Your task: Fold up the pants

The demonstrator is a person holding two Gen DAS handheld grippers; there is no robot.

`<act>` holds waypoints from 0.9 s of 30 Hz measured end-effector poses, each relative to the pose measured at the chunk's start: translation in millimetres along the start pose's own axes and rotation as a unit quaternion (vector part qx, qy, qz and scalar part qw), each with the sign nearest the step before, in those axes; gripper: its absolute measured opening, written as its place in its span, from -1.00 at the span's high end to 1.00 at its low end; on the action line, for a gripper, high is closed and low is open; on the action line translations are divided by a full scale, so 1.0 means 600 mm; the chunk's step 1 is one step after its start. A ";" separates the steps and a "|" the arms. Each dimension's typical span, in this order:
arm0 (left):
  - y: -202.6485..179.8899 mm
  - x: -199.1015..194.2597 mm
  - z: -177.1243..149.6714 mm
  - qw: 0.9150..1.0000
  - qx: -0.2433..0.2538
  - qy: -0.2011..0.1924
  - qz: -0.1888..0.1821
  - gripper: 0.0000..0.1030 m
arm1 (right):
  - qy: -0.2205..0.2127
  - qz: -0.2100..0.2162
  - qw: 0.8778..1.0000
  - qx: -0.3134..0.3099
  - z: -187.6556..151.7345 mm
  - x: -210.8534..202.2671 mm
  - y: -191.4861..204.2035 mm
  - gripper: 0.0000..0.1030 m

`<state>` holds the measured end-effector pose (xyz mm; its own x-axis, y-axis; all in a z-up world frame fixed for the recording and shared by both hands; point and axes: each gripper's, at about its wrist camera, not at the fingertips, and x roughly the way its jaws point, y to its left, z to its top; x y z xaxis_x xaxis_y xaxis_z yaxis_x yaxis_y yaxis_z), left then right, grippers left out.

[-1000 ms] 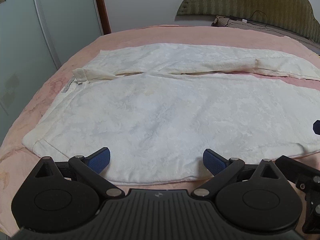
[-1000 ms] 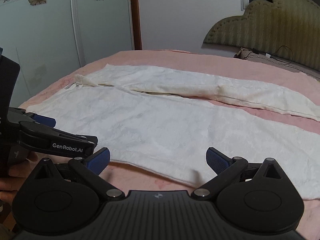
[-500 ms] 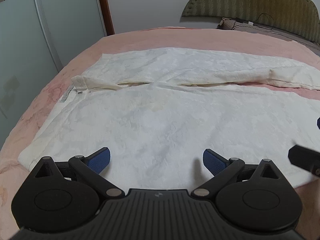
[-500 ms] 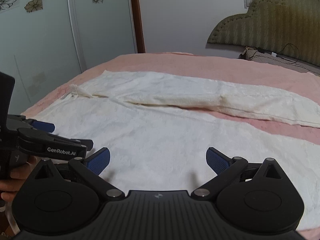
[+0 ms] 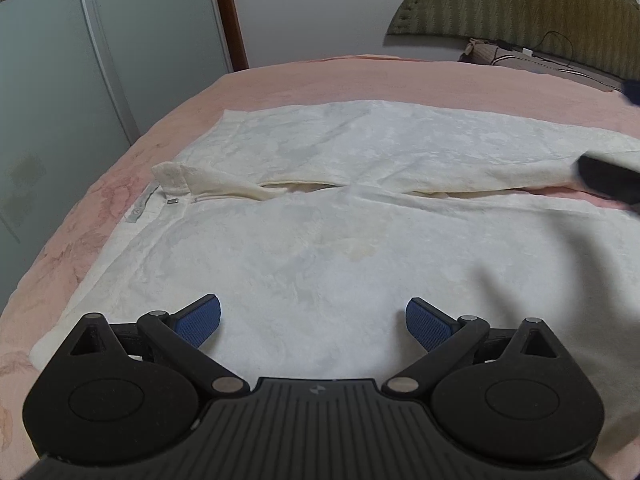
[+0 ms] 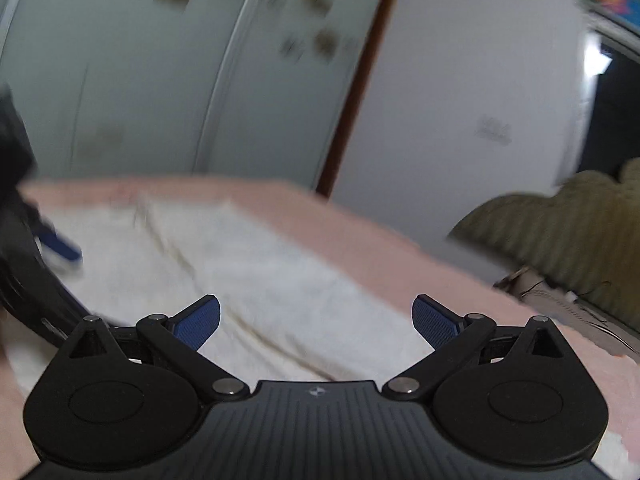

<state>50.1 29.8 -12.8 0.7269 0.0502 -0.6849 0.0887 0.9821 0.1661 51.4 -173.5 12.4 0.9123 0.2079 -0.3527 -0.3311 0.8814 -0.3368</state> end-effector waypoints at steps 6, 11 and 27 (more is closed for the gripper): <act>0.030 0.012 -0.010 1.000 -0.009 -0.005 0.015 -0.97 | 0.077 0.050 0.992 0.086 0.042 0.192 -0.061 -1.00; 0.051 0.022 -0.010 1.000 -0.010 -0.010 0.021 -0.99 | 0.108 0.097 0.983 0.116 0.049 0.328 -0.104 -0.91; 0.086 0.071 0.088 1.000 -0.001 -0.021 0.020 -0.97 | 0.110 0.185 0.976 0.040 0.052 0.464 -0.110 0.62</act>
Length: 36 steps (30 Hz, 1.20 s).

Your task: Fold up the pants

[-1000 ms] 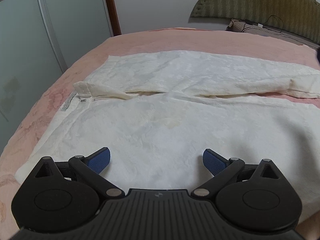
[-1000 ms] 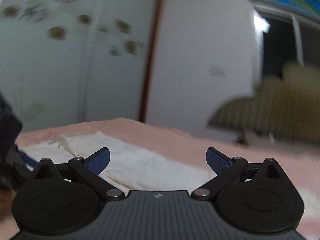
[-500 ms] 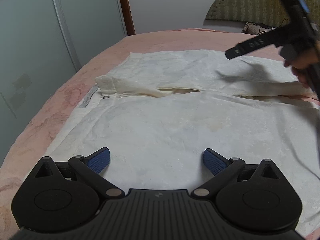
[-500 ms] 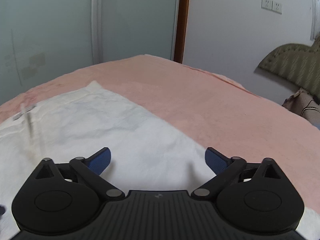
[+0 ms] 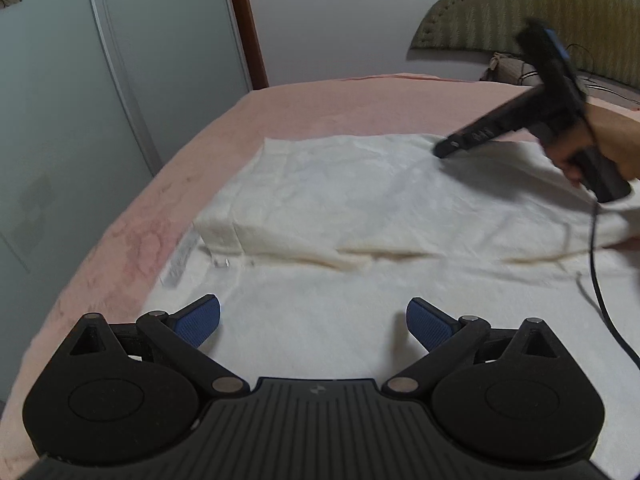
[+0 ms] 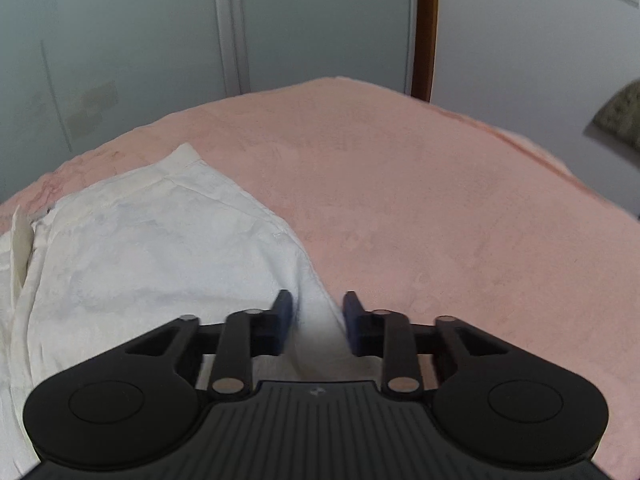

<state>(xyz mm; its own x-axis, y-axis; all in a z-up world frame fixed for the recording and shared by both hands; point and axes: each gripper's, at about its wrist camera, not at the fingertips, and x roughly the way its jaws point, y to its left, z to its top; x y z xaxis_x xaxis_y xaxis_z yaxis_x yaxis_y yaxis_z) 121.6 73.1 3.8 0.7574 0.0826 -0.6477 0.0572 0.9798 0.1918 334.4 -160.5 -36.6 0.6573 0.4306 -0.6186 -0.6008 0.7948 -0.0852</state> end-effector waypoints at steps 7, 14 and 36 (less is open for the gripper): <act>0.047 0.071 0.108 0.996 -0.091 -0.003 -0.014 -0.94 | -0.037 -0.081 0.974 -0.210 -0.052 -0.032 0.119 0.78; 0.068 0.176 0.217 0.977 -0.194 0.042 -0.079 -0.91 | -0.055 -0.086 0.947 -0.304 -0.112 -0.047 0.165 0.84; 0.112 0.175 0.195 0.947 -0.301 0.033 -0.111 0.93 | -0.076 -0.209 0.936 -0.271 -0.140 -0.100 0.163 0.34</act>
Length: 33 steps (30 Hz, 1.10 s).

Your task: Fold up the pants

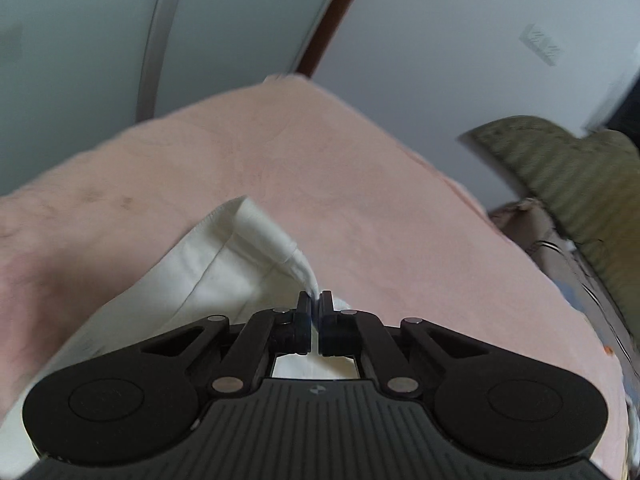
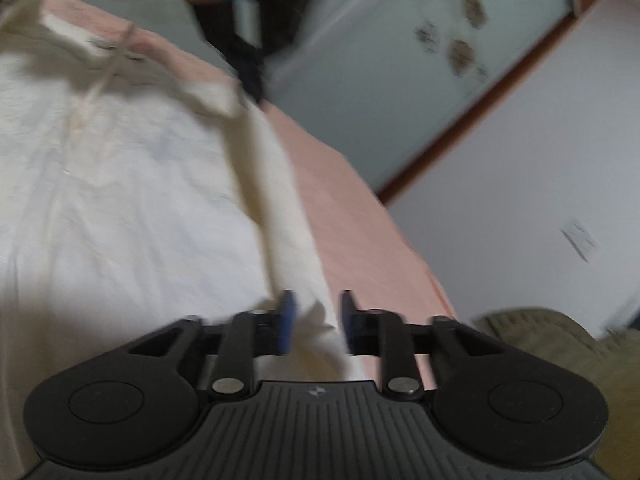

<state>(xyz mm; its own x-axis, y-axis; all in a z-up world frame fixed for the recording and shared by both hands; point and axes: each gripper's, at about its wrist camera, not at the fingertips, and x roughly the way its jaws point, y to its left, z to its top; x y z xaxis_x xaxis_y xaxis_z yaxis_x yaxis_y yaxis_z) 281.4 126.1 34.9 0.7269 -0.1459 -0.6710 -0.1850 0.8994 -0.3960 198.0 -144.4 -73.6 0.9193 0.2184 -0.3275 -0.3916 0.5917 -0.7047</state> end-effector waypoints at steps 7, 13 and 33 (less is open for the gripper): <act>0.053 -0.140 -0.085 0.998 0.031 -0.021 -0.049 0.92 | 0.040 0.025 0.998 0.035 -0.017 -0.078 -0.015 0.28; 0.106 -0.202 -0.117 0.997 0.001 -0.010 -0.075 0.93 | 0.020 0.000 0.999 -0.029 -0.007 -0.193 0.040 -0.52; 0.183 -0.282 -0.193 0.997 -0.014 0.002 -0.070 0.93 | 0.064 0.032 0.996 0.047 0.007 -0.300 0.090 0.86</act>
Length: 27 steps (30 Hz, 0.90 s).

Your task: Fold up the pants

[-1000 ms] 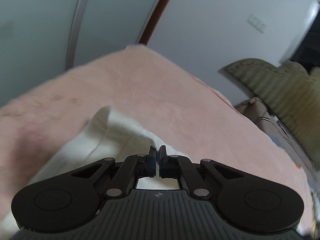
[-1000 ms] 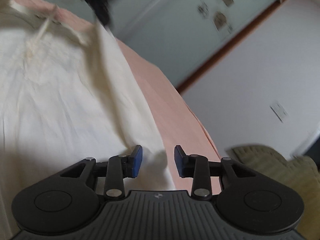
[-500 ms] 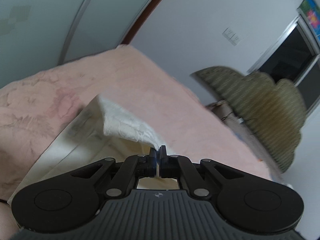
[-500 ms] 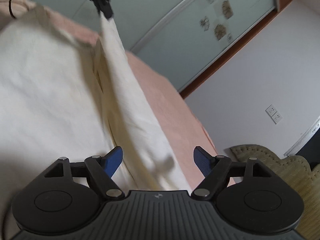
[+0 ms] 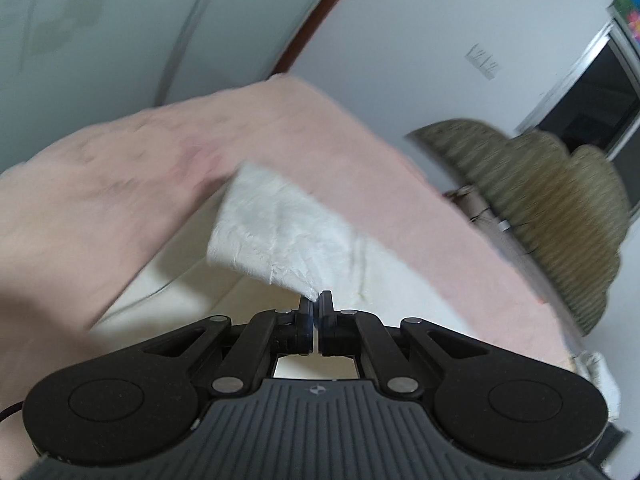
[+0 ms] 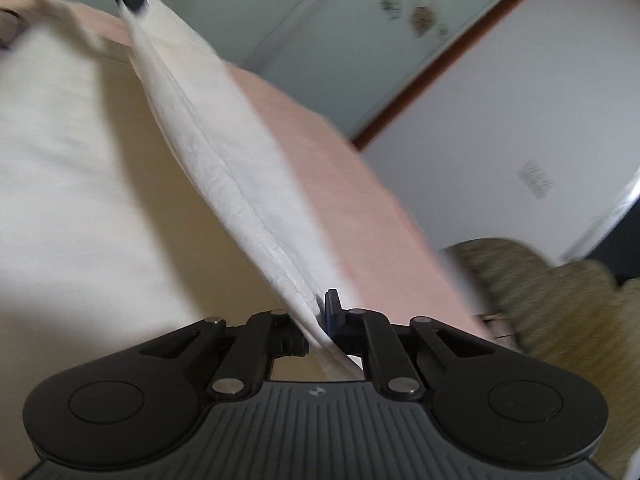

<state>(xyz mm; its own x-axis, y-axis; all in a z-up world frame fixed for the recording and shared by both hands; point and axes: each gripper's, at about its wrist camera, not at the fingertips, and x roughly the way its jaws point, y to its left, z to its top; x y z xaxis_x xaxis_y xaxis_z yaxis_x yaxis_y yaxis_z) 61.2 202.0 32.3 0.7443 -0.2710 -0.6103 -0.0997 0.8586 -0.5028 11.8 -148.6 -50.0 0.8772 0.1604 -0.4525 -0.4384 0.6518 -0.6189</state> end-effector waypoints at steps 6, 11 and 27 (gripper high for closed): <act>0.039 -0.020 -0.029 0.998 0.017 0.010 0.054 0.93 | -0.003 0.073 0.997 0.009 -0.006 -0.056 0.060 0.87; 0.041 -0.031 -0.044 0.996 0.047 0.011 0.074 0.93 | -0.002 0.087 0.996 0.034 -0.006 -0.063 0.055 0.87; 0.018 -0.025 -0.066 0.982 0.102 0.022 0.156 0.46 | -0.001 0.106 0.992 0.065 -0.041 -0.108 0.061 0.71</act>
<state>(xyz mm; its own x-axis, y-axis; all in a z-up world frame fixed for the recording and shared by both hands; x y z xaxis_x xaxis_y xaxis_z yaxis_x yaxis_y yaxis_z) 23.0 198.0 11.7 0.6689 0.0051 -0.7433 -0.1807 0.9711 -0.1560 -66.1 -153.4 -59.1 0.7685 0.3053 -0.5623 -0.5844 0.6928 -0.4225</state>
